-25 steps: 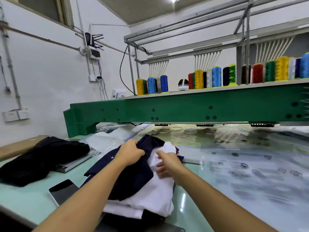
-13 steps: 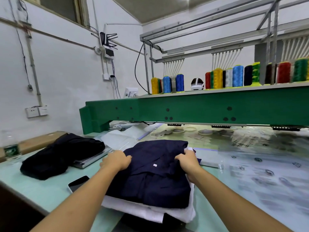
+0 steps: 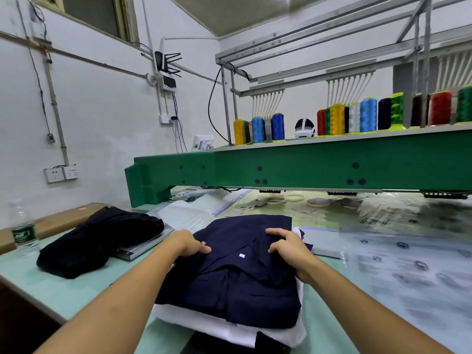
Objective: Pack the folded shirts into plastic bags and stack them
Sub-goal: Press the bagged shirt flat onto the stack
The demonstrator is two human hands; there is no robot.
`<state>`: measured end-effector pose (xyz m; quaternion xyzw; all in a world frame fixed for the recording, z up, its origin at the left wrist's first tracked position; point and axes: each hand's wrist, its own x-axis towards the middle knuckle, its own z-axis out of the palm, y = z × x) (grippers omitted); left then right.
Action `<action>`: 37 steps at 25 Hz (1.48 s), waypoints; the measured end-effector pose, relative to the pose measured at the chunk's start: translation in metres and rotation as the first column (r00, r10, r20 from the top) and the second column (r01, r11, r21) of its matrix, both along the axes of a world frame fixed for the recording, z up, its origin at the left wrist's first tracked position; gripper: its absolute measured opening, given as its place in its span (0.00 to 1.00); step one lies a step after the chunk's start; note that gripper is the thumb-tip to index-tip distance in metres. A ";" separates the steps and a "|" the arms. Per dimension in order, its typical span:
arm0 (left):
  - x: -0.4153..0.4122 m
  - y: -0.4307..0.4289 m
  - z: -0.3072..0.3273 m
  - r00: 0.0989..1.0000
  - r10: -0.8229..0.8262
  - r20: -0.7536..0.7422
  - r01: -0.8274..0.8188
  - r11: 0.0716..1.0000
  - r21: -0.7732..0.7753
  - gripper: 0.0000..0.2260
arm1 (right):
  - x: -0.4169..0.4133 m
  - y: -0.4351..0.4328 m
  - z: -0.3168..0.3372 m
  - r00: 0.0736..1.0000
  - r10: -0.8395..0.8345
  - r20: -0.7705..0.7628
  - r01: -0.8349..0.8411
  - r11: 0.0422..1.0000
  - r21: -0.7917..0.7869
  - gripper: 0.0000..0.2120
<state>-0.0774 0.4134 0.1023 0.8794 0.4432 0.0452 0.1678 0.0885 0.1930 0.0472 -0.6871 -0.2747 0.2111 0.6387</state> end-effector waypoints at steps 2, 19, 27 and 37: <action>0.001 -0.001 0.003 1.000 -0.019 -0.016 0.019 1.000 -0.002 0.27 | 0.000 -0.001 0.001 1.000 0.007 -0.015 -0.007 1.000 -0.011 0.24; 0.035 -0.089 0.000 0.919 -0.269 0.287 0.322 0.933 -0.159 0.11 | -0.011 0.016 0.011 0.973 0.030 -0.230 -0.023 0.999 0.033 0.07; 0.082 -0.154 0.012 0.679 -0.402 0.614 0.572 0.815 -0.099 0.24 | 0.008 -0.019 0.043 0.944 0.022 -0.328 0.066 0.965 0.255 0.10; 0.156 -0.255 -0.018 0.617 -0.696 0.369 0.759 0.650 -0.043 0.19 | 0.105 -0.232 0.060 0.946 -0.316 0.067 0.315 0.949 0.022 0.17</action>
